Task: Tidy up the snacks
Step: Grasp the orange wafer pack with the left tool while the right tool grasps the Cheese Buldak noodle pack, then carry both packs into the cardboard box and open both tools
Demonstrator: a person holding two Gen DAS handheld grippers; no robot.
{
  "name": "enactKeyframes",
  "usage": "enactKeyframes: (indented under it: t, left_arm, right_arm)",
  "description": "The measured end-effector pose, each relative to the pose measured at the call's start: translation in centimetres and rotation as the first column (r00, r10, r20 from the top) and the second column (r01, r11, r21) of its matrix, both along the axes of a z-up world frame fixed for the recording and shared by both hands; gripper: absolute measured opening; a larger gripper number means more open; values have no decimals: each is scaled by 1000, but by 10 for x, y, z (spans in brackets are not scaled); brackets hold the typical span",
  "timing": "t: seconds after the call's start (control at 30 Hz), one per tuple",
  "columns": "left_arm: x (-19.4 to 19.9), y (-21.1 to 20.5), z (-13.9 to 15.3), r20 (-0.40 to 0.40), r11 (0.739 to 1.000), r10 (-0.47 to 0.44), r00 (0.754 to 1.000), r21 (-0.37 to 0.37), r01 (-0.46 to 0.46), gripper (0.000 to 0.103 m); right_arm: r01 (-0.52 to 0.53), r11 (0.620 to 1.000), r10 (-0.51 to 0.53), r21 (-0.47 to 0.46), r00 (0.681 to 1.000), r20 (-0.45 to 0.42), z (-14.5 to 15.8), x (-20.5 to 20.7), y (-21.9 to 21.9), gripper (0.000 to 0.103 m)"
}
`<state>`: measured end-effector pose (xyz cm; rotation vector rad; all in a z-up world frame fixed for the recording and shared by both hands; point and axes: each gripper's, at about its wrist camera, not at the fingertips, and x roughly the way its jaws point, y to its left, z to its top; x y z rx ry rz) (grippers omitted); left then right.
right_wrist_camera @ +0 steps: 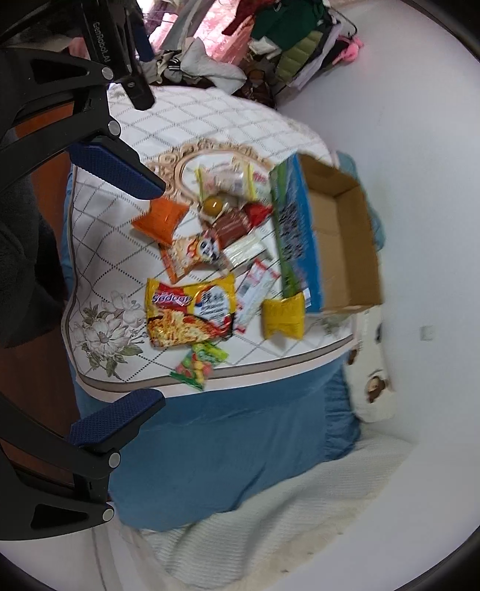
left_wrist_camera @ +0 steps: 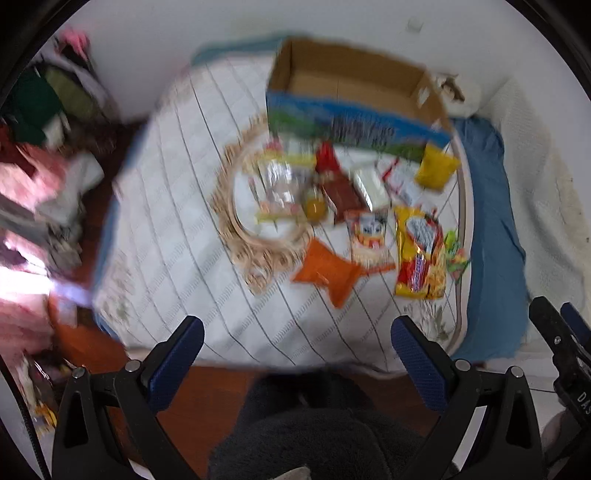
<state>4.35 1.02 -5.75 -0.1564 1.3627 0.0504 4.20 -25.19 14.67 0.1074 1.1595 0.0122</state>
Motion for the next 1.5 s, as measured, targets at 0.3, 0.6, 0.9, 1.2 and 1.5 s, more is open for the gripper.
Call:
enactKeyframes:
  t: [0.3, 0.6, 0.9, 1.2, 1.5]
  left_arm:
    - [64, 16, -145, -319, 948, 169, 932, -206, -242, 102]
    - [102, 7, -235, -456, 834, 334, 825, -264, -484, 89]
    - [109, -38, -234, -323, 969, 193, 926, -85, -232, 66]
    - [113, -69, -221, -245, 988, -68, 967, 116, 99, 66]
    - [98, -68, -243, -266, 996, -85, 960, -7, 86, 73]
  right_arm:
    - [103, 993, -94, 53, 986, -141, -115, 59, -38, 103]
    - [81, 994, -59, 78, 967, -250, -204, 118, -58, 103]
    - [-56, 995, 84, 88, 929, -360, -278, 163, -29, 101]
    - [-105, 992, 126, 72, 898, -421, -310, 161, 3, 85]
    - [-73, 996, 89, 53, 885, -456, -329, 133, 43, 85]
